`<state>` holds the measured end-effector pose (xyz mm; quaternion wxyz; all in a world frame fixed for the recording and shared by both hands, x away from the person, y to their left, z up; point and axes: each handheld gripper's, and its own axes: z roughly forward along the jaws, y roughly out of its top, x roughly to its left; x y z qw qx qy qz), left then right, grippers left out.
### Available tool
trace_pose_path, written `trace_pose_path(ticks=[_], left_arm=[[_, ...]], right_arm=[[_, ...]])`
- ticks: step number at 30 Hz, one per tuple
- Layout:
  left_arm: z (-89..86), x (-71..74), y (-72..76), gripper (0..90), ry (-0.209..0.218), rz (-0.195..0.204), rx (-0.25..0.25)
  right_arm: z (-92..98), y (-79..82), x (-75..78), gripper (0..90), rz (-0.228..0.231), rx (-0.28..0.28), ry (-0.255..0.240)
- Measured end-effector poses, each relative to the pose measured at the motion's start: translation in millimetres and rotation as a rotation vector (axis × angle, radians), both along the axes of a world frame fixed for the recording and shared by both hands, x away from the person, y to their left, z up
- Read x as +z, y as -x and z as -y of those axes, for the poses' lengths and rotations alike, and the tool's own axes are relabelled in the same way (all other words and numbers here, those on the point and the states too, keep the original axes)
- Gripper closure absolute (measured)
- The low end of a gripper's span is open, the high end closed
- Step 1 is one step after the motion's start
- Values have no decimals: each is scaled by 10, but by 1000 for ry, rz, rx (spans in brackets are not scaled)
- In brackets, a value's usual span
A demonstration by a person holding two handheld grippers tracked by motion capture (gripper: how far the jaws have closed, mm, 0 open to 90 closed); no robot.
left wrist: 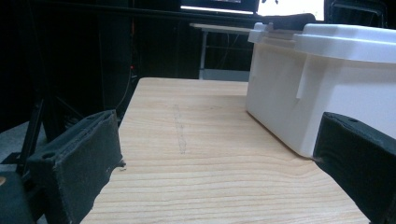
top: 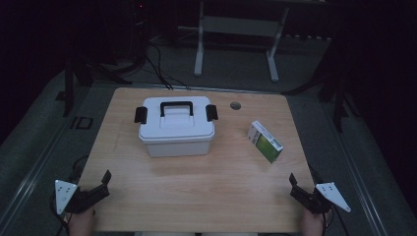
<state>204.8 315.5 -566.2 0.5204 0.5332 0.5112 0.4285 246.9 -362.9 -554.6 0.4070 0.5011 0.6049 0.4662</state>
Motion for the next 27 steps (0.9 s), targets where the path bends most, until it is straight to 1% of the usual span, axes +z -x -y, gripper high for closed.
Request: trace_pose_path(ticks=[2,4,6,9,10,11,12,14,15,16,17,18,19,21,22,23,25,26,27], left_arm=[[5,0,1,10,-5,2,1],[13,2,-5,10,-10,-2,5],[25,6,-18,11,-19,-16,19],[26,10,-24,11,-16,-27,17],[32,15,-29,11,-23,-35,16],[42,30,-37,11,-33,-44,20],[53,46,-36,11,-40,-36,25],[67,83,-45,11,-14,-49,11],[79,101,-56,11,-18,-61,12],[91,109,-62,11,-29,-61,24],[96,124,-77,11,-32,-60,15],[100,135,-92,11,-22,-62,4],[106,157,-115,10,-14,-67,-10],[115,199,-150,11,1,-82,-42],[123,218,-166,10,9,-85,-48],[127,243,-178,11,7,-87,-60],[142,277,-203,11,-13,-103,-51],[136,291,-218,11,-15,-110,-65],[136,291,-218,11,-15,-110,-65]], right_arm=[[-5,2,0,141,0,7,7],[-5,5,1,141,-1,8,3],[-3,3,1,142,-2,6,-1],[-5,-1,2,142,-7,9,3],[-13,-6,3,141,-13,3,2],[-18,-17,5,141,-26,6,-10],[-24,-22,10,141,-39,-1,-16],[-31,-34,30,136,-52,1,-28],[-34,-39,43,137,-56,-1,-28],[-35,-49,70,137,-66,11,-48],[-36,-57,86,137,-67,25,-68],[-48,-64,111,137,-63,36,-85],[-61,-69,127,135,-67,44,-91],[-117,-85,182,132,-66,76,-91],[-146,-95,210,126,-63,87,-84],[-178,-105,240,118,-61,93,-76],[-236,-122,309,114,-51,126,-68],[-269,-133,343,112,-46,144,-59],[-302,-147,375,112,-44,151,-54]])
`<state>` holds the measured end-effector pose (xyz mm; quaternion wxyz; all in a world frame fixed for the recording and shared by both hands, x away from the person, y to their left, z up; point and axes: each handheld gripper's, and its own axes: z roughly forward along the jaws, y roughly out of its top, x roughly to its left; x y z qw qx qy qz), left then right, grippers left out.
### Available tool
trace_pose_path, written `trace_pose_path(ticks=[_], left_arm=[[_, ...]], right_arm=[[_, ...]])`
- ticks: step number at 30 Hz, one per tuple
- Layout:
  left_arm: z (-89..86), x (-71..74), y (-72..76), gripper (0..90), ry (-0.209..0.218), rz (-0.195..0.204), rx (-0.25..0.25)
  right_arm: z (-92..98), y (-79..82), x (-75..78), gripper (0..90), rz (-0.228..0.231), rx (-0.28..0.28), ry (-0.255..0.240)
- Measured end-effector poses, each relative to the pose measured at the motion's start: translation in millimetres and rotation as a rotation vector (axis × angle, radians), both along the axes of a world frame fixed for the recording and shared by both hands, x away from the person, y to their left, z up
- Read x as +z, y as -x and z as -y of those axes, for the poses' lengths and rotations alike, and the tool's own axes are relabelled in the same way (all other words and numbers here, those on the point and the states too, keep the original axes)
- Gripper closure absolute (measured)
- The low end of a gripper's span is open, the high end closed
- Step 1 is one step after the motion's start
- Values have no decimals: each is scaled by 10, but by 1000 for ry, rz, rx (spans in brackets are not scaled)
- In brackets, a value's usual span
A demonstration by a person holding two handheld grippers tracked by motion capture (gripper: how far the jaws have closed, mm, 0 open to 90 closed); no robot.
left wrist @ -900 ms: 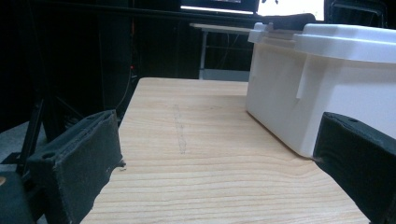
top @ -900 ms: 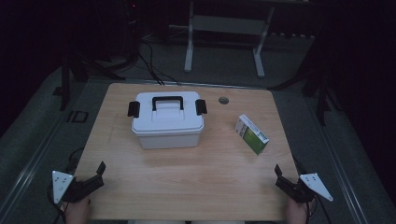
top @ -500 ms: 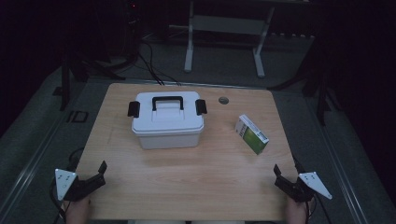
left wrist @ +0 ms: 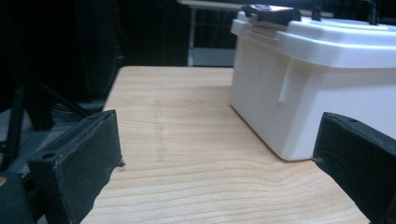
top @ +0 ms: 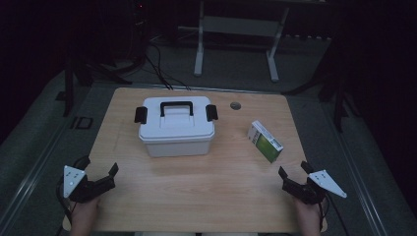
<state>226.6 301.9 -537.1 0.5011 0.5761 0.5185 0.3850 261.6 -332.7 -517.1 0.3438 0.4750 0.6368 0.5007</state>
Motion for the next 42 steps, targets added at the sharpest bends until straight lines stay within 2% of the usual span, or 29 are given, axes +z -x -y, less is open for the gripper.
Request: trace_pose_path(ticks=[1,2,6,9,10,16,20,23,25,26,32,34,36,37,39,42], left_arm=[[-22,25,-22,11,23,-5,-34],[-27,38,-39,11,24,-17,-34],[-52,71,-87,53,50,-19,-48],[-49,104,-131,59,44,-23,-62],[-38,116,-146,60,29,-23,-54],[34,174,-274,69,12,-25,-94],[74,203,-366,114,24,-19,-119],[121,202,-444,141,10,-23,-137],[131,199,-464,153,8,-29,-144],[155,184,-516,175,0,-42,-168],[199,123,-620,338,-16,-75,-207],[227,75,-682,435,-7,-92,-240],[249,53,-717,453,-10,-105,-247],[255,42,-735,507,0,-113,-258],[277,20,-767,527,-9,-121,-263],[280,-17,-827,625,1,-144,-265]], right_arm=[[-42,-22,36,113,-4,21,1],[-69,-32,55,128,1,26,5],[-207,-100,138,144,12,69,3],[-313,-164,192,176,19,93,6],[-353,-183,213,176,23,100,14],[-551,-312,314,240,42,141,21],[-692,-408,344,309,53,167,39],[-786,-474,344,412,52,189,52],[-859,-518,333,415,51,209,64],[-946,-573,312,487,44,229,79],[-1187,-730,200,598,16,271,94],[-1270,-788,147,643,1,280,101],[-1347,-847,94,657,-16,293,104],[-1385,-874,71,699,-26,298,106],[-1451,-925,28,716,-38,306,115],[-1536,-997,-27,787,-54,313,114]])
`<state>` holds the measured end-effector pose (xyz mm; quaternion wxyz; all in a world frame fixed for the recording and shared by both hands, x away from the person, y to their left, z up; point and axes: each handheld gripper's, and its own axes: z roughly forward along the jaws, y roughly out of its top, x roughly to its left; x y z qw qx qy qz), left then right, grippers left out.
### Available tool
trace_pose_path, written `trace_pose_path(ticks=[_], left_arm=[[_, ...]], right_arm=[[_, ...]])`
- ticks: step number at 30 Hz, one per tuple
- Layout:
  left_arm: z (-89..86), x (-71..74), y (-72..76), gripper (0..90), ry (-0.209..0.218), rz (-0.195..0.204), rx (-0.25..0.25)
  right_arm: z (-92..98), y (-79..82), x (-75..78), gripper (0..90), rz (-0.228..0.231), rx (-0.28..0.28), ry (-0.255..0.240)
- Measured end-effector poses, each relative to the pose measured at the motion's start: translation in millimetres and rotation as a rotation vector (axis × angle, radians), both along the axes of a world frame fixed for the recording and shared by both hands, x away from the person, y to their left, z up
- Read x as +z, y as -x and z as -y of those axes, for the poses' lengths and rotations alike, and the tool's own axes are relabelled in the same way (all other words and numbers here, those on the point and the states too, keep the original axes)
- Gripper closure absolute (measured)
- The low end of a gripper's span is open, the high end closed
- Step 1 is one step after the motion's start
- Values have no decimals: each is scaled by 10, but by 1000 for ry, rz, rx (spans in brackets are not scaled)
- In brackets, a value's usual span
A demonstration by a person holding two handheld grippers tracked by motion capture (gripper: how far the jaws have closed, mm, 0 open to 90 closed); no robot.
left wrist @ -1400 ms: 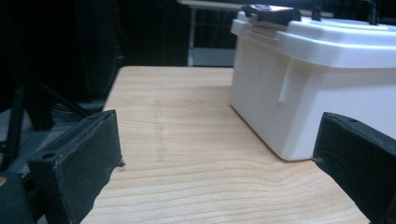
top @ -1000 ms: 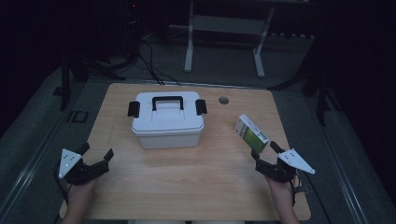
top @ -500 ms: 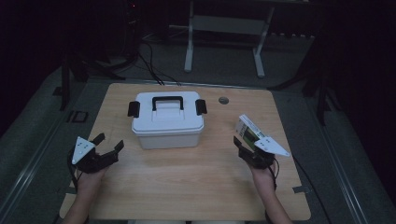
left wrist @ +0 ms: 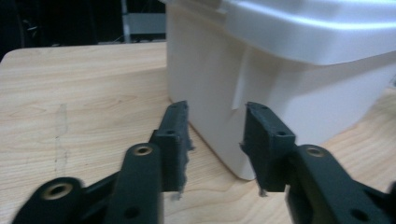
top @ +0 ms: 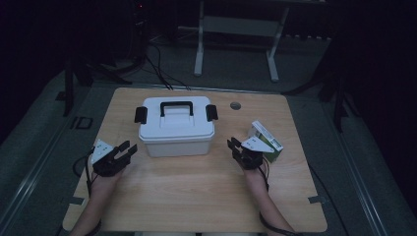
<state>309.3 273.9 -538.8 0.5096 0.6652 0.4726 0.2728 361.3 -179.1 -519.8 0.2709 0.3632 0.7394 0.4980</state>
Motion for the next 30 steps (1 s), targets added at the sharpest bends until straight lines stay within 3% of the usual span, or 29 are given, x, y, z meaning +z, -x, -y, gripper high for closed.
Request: trace_pose_path(ticks=[3,9,11,21,30], left_arm=[[22,-49,-70,728,-10,-30,-9],[95,-95,-179,837,-105,-39,-67],[97,-113,-220,881,-91,-52,-85],[90,-104,-412,897,-61,-92,-75],[131,-16,-530,899,-44,-61,-77]], right_arm=[[-84,-63,-44,835,-13,8,2],[-258,-174,-119,873,-44,37,16],[-306,-217,-149,882,-56,41,21],[-473,-407,-143,898,-81,42,-2],[-567,-503,-94,897,-81,45,-14]])
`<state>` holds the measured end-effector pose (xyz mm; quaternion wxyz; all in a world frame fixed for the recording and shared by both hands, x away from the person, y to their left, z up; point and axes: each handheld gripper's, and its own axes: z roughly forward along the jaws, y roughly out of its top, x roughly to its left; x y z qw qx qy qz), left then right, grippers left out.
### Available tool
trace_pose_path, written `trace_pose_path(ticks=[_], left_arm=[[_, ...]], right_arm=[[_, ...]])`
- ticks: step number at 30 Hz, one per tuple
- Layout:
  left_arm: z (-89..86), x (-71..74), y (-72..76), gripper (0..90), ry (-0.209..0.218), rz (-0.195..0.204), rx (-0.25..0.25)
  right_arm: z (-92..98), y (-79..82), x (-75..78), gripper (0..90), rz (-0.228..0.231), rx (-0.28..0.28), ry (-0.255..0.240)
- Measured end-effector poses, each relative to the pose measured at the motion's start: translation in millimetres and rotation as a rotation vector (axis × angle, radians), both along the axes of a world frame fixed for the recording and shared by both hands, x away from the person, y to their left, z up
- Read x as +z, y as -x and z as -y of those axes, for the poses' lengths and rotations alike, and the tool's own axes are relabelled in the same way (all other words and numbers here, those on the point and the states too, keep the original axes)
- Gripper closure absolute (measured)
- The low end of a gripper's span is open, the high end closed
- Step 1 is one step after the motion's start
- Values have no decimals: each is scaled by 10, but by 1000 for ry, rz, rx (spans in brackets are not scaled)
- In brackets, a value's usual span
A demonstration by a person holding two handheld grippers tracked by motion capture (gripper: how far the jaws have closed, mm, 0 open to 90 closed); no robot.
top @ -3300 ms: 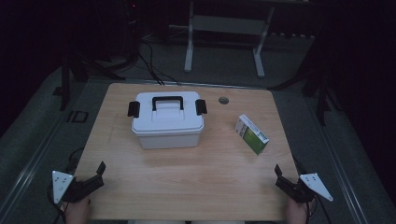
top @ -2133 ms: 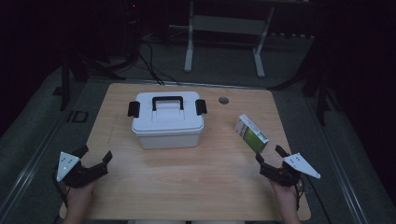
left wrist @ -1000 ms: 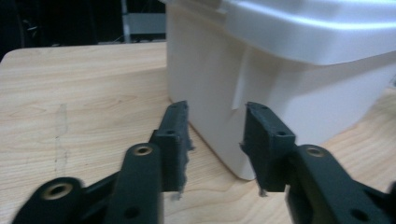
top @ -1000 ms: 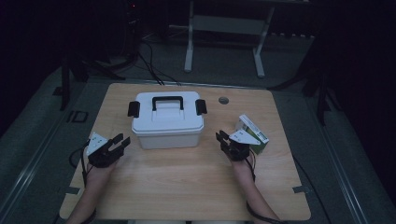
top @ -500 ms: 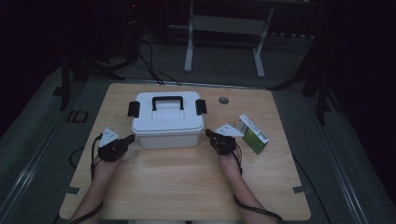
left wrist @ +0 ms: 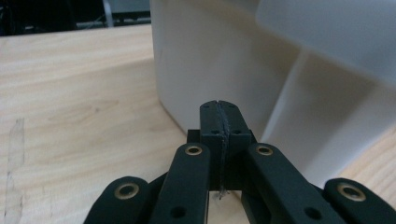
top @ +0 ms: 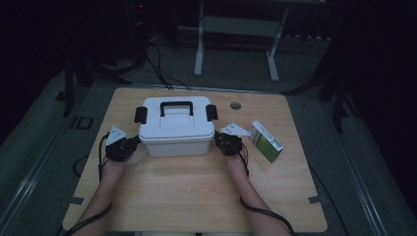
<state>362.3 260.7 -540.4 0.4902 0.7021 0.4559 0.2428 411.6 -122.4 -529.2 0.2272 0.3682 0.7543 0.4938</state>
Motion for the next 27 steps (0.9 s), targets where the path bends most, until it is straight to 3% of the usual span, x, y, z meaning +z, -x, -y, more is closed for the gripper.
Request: trace_pose_path(ticks=[4,27], left_arm=[[35,31,-21,898,-4,18,-13],[93,45,78,900,3,5,-32]], right_arm=[[-15,-10,-1,898,3,-2,5],[39,69,-8,900,-10,6,-9]])
